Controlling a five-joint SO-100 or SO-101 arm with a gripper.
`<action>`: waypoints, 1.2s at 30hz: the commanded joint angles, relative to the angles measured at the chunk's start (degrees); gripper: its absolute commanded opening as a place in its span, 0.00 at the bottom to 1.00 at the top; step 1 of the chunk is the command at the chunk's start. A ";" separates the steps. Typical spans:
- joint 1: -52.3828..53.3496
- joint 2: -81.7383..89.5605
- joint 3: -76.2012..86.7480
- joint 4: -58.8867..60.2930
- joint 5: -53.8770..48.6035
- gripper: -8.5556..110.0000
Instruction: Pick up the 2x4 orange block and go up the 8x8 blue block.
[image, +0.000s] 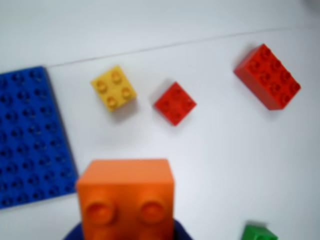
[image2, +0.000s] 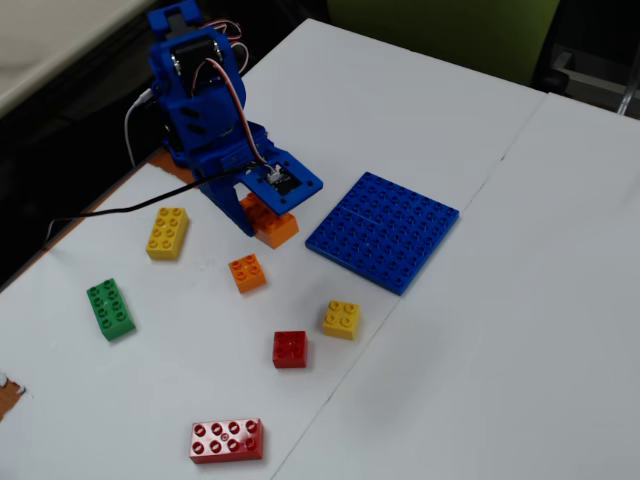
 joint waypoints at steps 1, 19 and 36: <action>-3.43 5.71 1.76 -0.97 3.43 0.07; -18.02 6.24 6.06 -3.43 16.79 0.07; -25.75 -3.78 4.83 -5.89 20.30 0.07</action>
